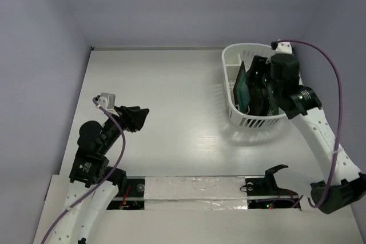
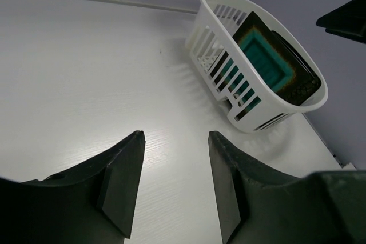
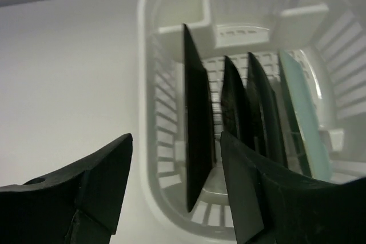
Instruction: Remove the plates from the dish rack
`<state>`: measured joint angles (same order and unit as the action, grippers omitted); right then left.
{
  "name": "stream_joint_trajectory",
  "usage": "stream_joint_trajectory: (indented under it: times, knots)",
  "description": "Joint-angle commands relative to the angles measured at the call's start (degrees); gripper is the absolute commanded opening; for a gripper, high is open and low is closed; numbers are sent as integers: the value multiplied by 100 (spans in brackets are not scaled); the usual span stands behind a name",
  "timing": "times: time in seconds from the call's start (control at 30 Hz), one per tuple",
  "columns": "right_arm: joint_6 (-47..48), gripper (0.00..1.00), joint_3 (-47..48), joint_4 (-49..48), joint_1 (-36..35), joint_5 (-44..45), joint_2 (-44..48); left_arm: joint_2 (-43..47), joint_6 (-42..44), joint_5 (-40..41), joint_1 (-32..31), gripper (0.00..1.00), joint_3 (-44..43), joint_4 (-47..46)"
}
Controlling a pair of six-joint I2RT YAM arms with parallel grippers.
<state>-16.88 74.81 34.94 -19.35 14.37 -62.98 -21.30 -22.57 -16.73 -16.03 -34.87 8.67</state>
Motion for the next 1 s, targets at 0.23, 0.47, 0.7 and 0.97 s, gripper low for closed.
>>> stream_joint_trajectory:
  times: [0.23, 0.47, 0.7, 0.97]
  knots:
    - [501, 60, 736, 479, -121, 1147, -1427, 161, -11, 3, 12, 52, -11, -190]
    - [572, 56, 1053, 637, -121, 1182, -1972, 205, -11, -6, 12, 53, -2, -199]
    - [528, 50, 1027, 628, -121, 1270, -2289, 258, -11, 21, 12, 53, -11, -190]
    - [607, 46, 1264, 988, -350, 1638, -2737, 284, -11, 12, 12, 53, -11, -190]
